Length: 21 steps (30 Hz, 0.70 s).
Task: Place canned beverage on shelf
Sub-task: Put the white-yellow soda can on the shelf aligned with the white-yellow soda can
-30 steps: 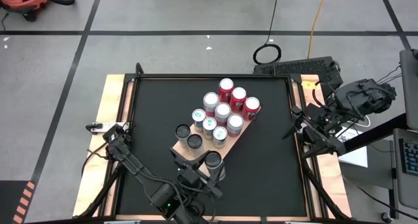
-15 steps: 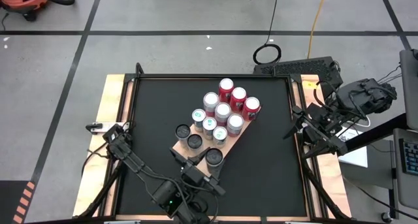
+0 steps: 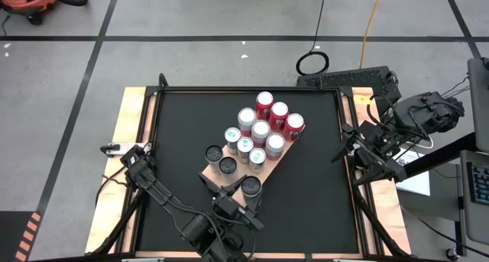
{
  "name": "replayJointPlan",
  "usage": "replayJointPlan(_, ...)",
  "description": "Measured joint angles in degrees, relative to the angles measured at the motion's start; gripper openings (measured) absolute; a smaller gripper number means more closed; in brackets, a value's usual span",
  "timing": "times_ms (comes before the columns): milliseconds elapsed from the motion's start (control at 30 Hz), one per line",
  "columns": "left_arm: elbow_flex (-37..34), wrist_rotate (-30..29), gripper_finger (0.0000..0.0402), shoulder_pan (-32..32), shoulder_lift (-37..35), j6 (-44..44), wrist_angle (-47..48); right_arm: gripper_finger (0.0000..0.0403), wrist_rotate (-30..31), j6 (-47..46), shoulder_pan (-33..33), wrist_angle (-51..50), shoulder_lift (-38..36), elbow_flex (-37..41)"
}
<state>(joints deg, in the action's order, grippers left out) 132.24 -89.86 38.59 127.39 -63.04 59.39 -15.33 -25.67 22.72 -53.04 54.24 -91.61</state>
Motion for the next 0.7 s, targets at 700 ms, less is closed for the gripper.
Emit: replayJointPlan(700,-5.24,2.88,0.0253,-2.74,0.07,-1.11,1.39,0.0389,-0.06,0.3,0.0,-0.03,0.0,0.0)
